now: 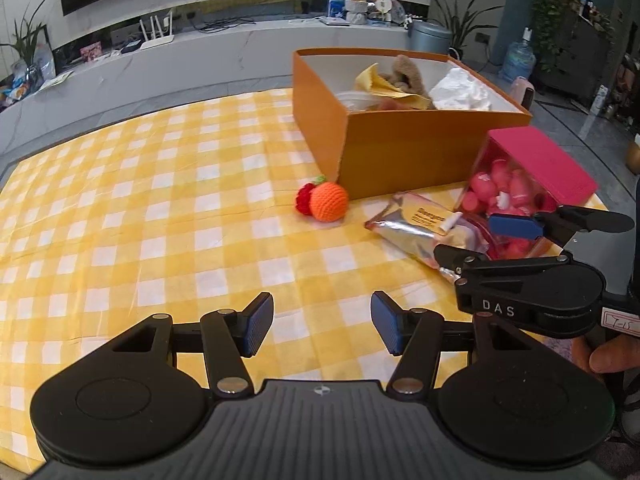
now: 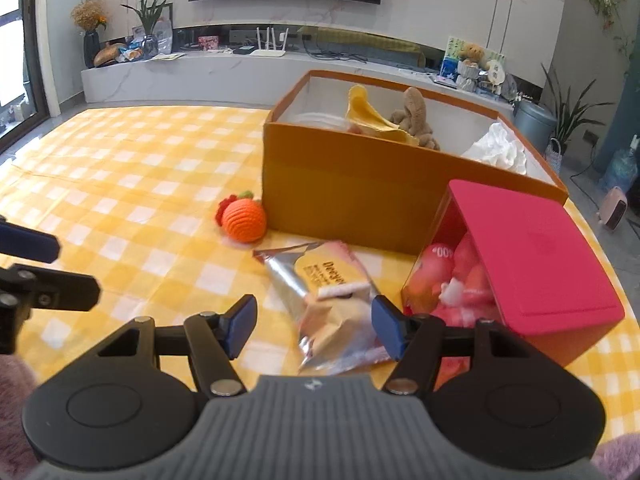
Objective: Organize soft objects
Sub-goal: 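Move the right gripper to the silver snack packet and grasp it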
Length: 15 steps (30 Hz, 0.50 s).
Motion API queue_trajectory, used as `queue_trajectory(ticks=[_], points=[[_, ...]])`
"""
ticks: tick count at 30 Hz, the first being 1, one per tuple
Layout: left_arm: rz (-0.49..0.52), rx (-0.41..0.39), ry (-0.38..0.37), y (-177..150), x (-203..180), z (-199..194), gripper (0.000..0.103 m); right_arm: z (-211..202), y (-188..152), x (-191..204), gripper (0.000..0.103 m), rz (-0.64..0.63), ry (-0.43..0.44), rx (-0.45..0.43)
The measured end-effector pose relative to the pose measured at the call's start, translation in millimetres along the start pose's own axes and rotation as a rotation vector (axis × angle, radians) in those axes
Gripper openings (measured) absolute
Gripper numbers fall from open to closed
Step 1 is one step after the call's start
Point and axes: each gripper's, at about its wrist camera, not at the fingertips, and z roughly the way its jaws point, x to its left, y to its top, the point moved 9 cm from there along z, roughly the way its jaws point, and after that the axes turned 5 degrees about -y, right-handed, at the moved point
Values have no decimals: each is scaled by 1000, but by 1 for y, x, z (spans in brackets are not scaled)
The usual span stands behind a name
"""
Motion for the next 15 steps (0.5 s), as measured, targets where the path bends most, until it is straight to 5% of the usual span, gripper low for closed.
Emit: queue_trajectory(ticks=[15], points=[[-8, 10, -78, 16, -5, 11, 67, 35, 1, 3, 61, -14, -3, 8]])
